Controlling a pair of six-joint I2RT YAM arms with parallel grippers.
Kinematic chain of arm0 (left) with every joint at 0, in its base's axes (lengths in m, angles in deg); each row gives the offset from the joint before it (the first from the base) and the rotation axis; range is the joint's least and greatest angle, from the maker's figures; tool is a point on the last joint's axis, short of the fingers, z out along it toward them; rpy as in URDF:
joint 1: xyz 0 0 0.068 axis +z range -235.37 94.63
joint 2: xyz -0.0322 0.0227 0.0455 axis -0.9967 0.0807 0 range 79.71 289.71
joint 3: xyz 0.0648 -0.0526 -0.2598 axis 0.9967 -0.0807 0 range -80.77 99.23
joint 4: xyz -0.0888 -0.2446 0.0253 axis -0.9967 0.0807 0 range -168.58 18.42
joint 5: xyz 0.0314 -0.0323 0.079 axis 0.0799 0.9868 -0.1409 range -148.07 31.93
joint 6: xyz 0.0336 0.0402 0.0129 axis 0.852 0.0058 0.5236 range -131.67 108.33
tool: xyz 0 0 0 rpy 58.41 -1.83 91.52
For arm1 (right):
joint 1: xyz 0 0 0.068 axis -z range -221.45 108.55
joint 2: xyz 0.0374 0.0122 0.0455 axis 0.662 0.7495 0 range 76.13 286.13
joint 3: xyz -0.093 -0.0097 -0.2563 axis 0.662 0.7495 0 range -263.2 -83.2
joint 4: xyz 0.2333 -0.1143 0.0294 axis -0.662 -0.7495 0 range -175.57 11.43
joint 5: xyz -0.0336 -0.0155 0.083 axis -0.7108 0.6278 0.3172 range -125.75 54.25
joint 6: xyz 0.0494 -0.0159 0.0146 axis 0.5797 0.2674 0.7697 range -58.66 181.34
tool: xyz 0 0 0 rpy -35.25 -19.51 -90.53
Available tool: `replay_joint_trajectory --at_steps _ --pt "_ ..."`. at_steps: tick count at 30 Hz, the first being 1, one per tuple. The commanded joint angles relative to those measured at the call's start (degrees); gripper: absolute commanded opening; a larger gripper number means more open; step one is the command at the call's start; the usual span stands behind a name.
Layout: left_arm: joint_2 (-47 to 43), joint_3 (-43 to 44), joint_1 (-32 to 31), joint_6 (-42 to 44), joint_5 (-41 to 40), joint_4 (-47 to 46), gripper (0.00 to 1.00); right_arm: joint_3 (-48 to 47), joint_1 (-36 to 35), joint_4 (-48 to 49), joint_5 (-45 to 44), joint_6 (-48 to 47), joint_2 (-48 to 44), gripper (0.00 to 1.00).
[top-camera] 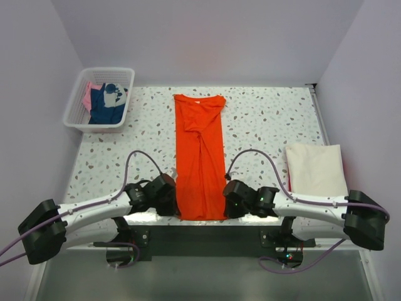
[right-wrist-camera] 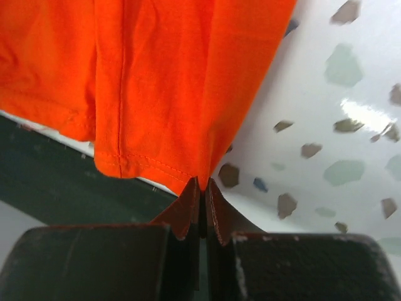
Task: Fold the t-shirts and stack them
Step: Fold the tshirt
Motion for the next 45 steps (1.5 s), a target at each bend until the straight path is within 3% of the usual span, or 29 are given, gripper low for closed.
replay_joint_trajectory --at_steps 1,7,11,14,19,28,45 --pt "-4.5 1.5 -0.6 2.1 2.7 6.4 0.0 0.0 -4.4 -3.2 -1.3 5.0 -2.4 0.0" --pt "-5.6 7.7 -0.4 5.0 -2.2 9.5 0.0 -6.2 -5.3 -11.4 -9.0 3.5 -3.1 0.0" --pt "-3.9 11.9 3.0 7.5 -4.1 7.7 0.0 -13.6 -0.7 -13.4 -12.7 -0.6 -0.9 0.0" --pt "-0.8 13.9 7.0 10.1 -2.8 4.1 0.0 -16.5 6.1 -9.9 -9.1 -5.2 2.5 0.0" --pt "5.5 17.3 11.2 13.3 -2.5 -1.2 0.0 -25.0 10.4 -7.9 -9.6 -10.7 11.9 0.0" --pt "17.2 26.5 21.1 16.2 -3.0 -5.9 0.0 -37.1 21.2 -4.8 -6.2 -13.7 25.8 0.0" --pt "35.2 37.8 30.1 18.4 2.0 -11.5 0.0 -51.2 32.7 -4.8 2.3 -16.9 41.0 0.0"
